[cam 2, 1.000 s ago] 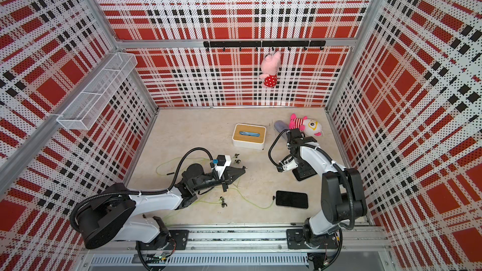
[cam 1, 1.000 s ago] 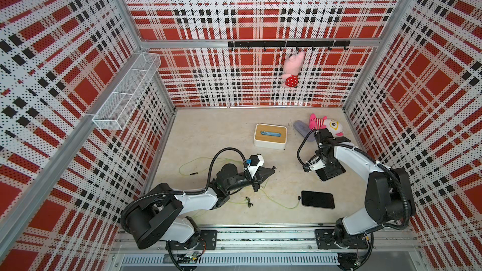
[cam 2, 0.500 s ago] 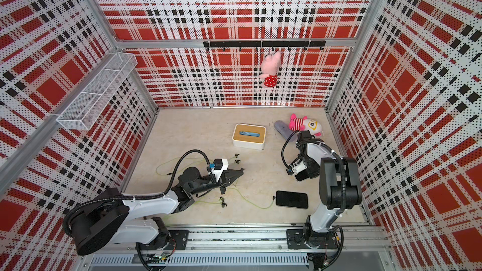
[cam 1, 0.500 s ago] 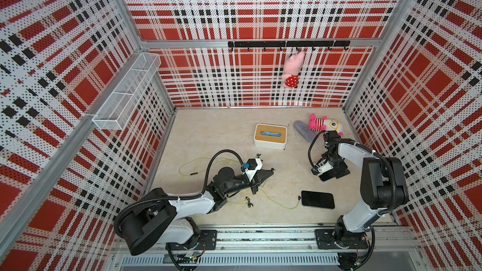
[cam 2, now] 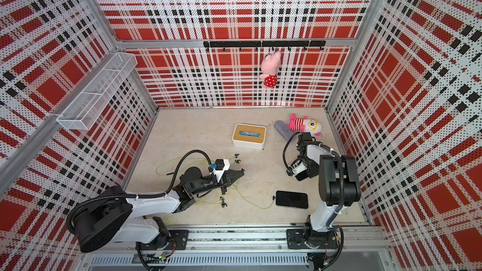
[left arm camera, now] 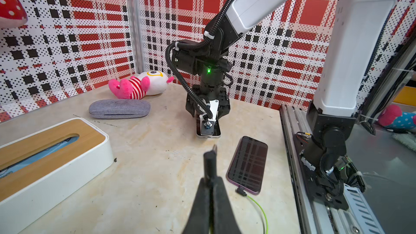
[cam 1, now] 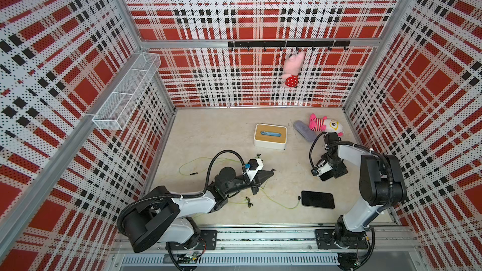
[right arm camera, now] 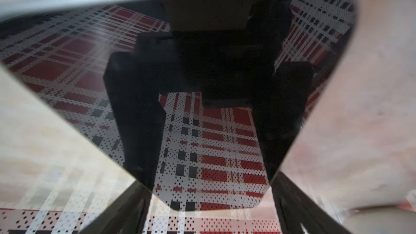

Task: Plug wired earphones into phones
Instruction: Pick up the phone at the center of the board, then insert the wired earphone into the phone.

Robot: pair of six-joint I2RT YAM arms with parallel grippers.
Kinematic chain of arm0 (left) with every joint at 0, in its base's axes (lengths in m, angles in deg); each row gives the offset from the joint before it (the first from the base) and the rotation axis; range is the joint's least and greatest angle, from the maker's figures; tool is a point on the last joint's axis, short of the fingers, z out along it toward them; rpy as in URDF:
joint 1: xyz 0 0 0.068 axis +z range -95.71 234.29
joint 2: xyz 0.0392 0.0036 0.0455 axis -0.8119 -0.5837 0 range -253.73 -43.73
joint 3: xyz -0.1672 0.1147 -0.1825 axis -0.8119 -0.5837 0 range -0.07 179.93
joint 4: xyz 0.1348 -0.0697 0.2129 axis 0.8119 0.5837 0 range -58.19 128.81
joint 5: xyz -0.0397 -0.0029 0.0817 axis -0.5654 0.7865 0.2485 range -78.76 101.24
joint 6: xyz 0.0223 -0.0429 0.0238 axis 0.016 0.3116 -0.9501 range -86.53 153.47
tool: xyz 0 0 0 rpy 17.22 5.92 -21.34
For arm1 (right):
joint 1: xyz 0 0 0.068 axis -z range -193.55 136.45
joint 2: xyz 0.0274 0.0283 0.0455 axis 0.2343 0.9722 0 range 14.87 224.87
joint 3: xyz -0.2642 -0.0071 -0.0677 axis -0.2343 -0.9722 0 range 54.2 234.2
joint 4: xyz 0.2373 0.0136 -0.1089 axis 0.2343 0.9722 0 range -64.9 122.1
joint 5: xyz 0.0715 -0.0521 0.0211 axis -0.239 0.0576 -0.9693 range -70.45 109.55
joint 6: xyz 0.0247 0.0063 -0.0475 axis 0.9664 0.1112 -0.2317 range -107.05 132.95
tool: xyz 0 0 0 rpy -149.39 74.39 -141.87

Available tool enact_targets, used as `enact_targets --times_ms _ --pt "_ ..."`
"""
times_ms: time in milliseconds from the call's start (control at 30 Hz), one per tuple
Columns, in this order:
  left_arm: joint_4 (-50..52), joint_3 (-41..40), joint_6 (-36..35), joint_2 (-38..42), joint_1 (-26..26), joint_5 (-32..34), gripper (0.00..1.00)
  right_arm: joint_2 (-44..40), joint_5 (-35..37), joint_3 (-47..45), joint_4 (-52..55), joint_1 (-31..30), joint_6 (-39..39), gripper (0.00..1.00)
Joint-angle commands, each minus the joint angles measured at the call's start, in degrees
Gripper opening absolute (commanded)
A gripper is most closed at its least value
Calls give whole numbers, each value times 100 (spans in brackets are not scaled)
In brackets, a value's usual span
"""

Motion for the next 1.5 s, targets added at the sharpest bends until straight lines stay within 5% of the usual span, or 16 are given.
enact_targets --times_ms 0,233,467,933,1100,1267,1467 --pt "-145 75 -56 -52 -39 -23 0 69 -81 -2 245 35 -184 86" --pt "-141 50 -34 77 -39 3 0 210 -301 -258 -113 28 -118 80" --pt "-144 -14 -111 129 -39 177 0 117 -726 -294 -59 -34 261 60" --pt "-138 43 163 45 39 350 0 -2049 -2812 -999 -579 -635 2066 46" --pt "-145 269 1001 -121 66 416 0 -2879 -2661 -1206 -1135 -1749 4201 46" --pt "-77 665 2101 -543 -56 356 0 -3736 -1582 -1927 -1942 -3040 5355 46" --pt "269 1119 2638 -1137 -109 114 0 -4227 -1102 -2300 -2668 -3283 6236 44"
